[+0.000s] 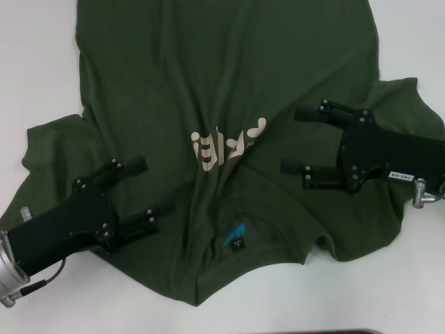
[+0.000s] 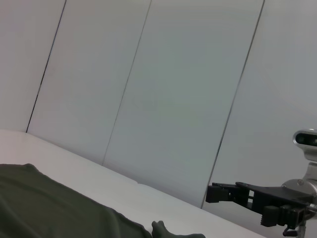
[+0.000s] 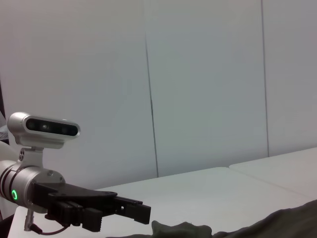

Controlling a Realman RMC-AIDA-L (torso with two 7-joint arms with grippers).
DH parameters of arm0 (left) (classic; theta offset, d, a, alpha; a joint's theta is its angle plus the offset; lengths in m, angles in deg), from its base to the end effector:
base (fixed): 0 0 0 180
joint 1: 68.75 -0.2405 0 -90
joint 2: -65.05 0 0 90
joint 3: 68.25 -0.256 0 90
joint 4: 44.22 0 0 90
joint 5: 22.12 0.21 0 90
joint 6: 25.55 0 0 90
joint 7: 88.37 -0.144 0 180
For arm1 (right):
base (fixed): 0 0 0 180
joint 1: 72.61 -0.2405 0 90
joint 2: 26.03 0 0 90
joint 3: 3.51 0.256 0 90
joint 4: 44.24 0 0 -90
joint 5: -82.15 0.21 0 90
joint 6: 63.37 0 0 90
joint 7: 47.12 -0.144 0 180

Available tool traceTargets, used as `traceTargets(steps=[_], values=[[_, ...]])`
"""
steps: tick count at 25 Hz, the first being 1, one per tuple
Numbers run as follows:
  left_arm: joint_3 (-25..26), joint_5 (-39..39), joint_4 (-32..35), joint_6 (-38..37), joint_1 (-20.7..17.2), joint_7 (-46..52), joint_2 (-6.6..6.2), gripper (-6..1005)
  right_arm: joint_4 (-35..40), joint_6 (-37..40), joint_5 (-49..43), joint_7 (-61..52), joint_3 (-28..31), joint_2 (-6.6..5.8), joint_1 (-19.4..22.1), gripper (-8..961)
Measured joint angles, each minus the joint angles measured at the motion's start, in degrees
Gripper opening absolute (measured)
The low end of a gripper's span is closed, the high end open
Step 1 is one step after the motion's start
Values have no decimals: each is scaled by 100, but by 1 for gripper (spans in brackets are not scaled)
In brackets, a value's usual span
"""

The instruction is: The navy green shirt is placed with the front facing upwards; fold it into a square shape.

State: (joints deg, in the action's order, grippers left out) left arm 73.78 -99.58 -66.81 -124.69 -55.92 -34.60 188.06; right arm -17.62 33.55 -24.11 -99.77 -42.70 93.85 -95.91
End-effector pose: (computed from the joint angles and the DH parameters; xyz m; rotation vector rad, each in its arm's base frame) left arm -0.3029 0.2086 -0.0425 -2.4843 -0.6440 -1.1148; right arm 0.2788 0.2707 -0.0230 -2.6614 0.3086 0.9607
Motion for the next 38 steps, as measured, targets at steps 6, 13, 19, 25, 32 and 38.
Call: traceTargets(steps=[6,13,19,25,32,38], values=[[2,-3,0,-1,0,2,-4,848,0,3,0,0,0,0,0,913],[366,-2,-36,63,37,1177,-54,839,0,14,3,-15,0,0,-10,912],[348,221,-339,404,250,4294,-449,832,-1,15,22,-56,0,0,-8,911],[376,259,-678,513,271,6420,-637,824,-9,36,36,-58,0,1,-8,911],[380,575,-1058,842,251,7732,-770,781,-9,41,32,-59,0,0,-8,910],[379,712,-1114,1081,273,8039,-907,781,-9,41,14,-52,0,0,-13,909]])
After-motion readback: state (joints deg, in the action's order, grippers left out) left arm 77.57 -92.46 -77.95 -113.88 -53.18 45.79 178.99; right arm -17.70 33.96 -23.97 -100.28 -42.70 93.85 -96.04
